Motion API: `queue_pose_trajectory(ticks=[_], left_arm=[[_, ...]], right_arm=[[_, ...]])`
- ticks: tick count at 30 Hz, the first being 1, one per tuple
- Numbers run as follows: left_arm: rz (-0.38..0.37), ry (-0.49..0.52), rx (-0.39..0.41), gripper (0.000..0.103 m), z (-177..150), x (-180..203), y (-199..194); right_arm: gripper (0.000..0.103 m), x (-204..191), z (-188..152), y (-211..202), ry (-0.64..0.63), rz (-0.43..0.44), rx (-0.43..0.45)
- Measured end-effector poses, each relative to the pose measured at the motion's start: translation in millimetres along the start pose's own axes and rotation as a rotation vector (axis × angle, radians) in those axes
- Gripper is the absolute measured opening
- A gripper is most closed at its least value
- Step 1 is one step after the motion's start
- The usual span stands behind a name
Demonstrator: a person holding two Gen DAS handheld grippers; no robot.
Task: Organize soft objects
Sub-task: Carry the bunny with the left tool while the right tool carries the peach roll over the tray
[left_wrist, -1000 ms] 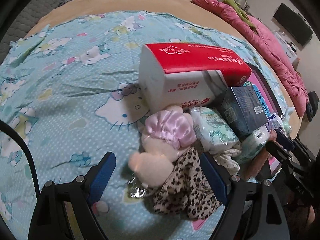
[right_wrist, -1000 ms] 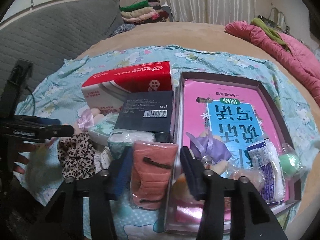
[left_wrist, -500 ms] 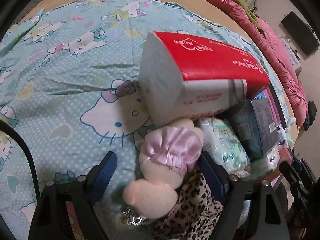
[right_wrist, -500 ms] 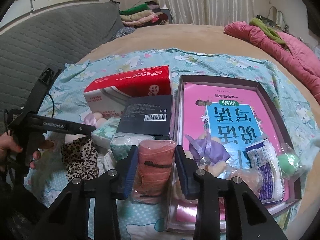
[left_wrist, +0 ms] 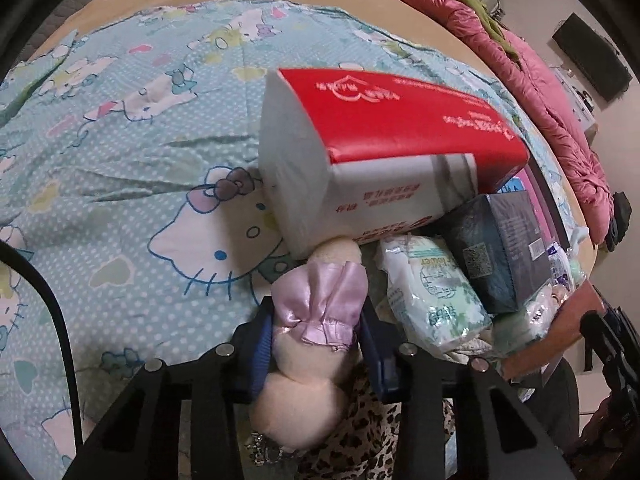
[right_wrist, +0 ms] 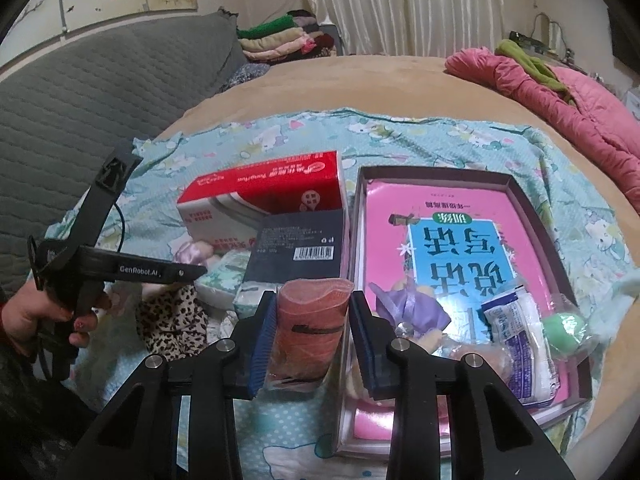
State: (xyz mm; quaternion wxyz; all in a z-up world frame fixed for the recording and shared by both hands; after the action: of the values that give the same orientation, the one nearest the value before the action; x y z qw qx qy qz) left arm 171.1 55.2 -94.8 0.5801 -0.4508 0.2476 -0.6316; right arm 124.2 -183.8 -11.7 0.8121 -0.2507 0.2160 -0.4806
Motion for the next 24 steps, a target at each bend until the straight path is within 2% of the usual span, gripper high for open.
queue_pose_trajectory(ticks=[15,24], left_arm=[[0.017,-0.028,0.205,0.04,16,7,-77],[-0.003,0.02,0.26,0.04,17,40,-112]], right_arm=[[0.037,-1,10,-14,0.017,0.003,0.038],[0.037,-1,21,-30,0.028,0.014,0.08]])
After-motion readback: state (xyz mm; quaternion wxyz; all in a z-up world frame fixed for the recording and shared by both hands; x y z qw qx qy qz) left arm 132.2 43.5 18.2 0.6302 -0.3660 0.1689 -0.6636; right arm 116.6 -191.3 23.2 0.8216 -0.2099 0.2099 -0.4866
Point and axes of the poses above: each gripper's, at about its wrist camera, not at the fingertips, and y roughly the way its jaws point, x to its right, z to its top, the point moved 4 cm from there along y, roughly the way its jaws point, and after that the axes turned 10 degrees about x, right-handed, at the moved point
